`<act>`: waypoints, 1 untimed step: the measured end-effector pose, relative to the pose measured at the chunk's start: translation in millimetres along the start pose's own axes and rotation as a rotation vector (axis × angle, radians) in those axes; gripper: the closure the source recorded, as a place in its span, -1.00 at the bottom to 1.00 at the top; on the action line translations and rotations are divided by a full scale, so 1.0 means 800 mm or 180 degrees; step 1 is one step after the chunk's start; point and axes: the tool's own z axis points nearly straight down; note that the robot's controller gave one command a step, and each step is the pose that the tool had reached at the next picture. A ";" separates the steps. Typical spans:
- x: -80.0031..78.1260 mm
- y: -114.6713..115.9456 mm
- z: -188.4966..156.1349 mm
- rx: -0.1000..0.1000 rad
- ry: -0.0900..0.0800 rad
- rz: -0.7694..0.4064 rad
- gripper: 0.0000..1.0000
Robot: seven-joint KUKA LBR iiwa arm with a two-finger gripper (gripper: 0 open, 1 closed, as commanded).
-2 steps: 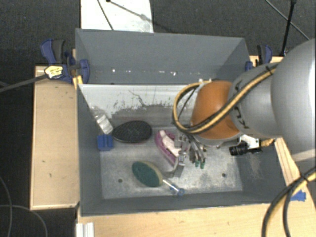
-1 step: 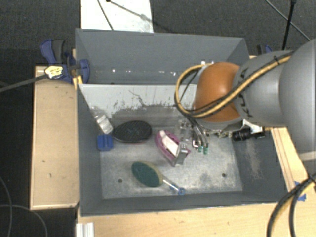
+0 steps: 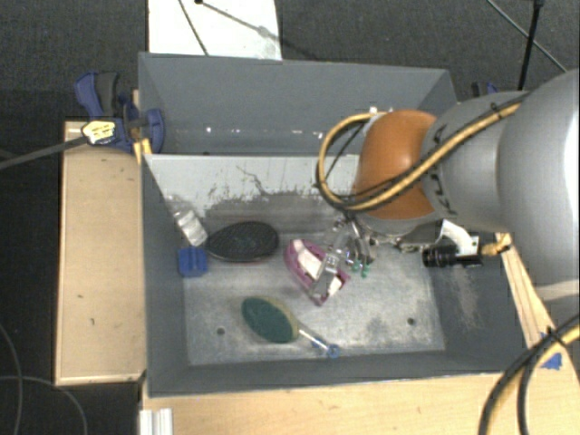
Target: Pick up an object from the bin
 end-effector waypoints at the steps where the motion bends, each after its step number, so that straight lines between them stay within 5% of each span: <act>1: -0.013 0.004 0.042 0.0006 0.0014 0.0241 -1.00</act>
Offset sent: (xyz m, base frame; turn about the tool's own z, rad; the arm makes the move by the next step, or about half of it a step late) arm 0.0107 -0.0009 -0.0325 0.0773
